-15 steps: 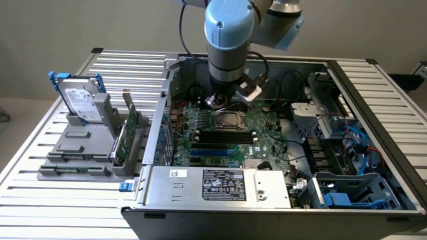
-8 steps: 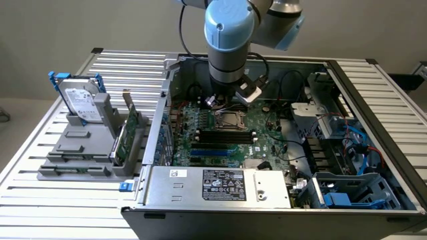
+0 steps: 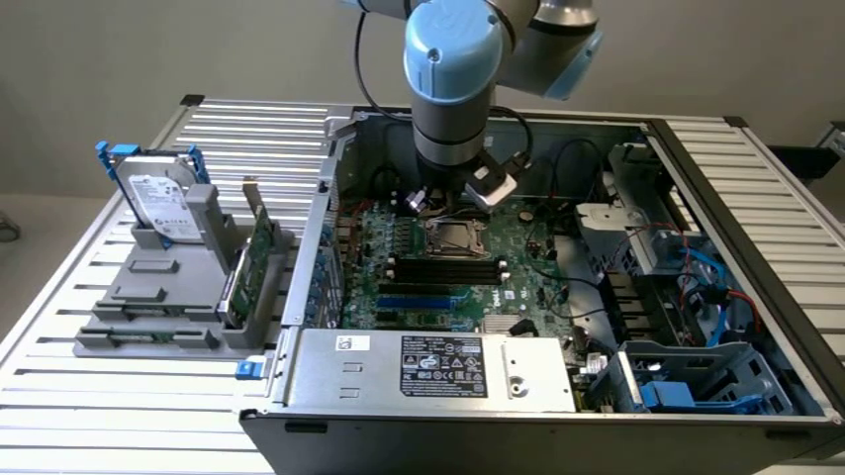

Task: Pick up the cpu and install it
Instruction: 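Install the first cpu locking lever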

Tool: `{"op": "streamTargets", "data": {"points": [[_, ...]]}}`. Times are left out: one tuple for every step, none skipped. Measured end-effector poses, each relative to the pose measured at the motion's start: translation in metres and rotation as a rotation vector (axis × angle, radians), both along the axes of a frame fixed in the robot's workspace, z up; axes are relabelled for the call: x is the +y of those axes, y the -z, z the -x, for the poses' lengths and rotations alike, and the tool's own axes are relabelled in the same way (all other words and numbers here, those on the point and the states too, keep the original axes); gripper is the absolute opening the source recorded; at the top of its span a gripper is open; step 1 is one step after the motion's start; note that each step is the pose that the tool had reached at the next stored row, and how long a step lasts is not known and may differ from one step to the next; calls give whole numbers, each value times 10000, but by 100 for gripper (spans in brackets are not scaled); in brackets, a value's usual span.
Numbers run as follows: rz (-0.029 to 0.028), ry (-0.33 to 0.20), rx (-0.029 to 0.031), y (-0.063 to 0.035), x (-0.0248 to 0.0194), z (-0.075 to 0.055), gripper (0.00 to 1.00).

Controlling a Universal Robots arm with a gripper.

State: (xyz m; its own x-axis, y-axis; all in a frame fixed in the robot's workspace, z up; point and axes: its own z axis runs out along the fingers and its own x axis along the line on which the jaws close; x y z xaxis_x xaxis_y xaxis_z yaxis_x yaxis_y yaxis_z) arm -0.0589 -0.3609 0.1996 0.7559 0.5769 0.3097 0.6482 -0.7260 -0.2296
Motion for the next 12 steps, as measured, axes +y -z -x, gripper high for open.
{"op": "streamTargets", "data": {"points": [[-6,55,2,4,0,0,11],[-9,111,6,6,0,-1,11],[-12,162,11,9,0,-1,11],[-16,212,16,11,0,0,11],[-19,258,21,14,0,-1,11],[-21,301,29,16,0,-1,11],[-23,338,38,17,0,-2,11],[-25,374,48,19,0,-2,11],[-26,410,58,20,0,-3,11],[-28,441,66,22,1,-4,11],[-32,467,72,25,0,-7,11],[-37,491,76,27,0,-10,11]]}}
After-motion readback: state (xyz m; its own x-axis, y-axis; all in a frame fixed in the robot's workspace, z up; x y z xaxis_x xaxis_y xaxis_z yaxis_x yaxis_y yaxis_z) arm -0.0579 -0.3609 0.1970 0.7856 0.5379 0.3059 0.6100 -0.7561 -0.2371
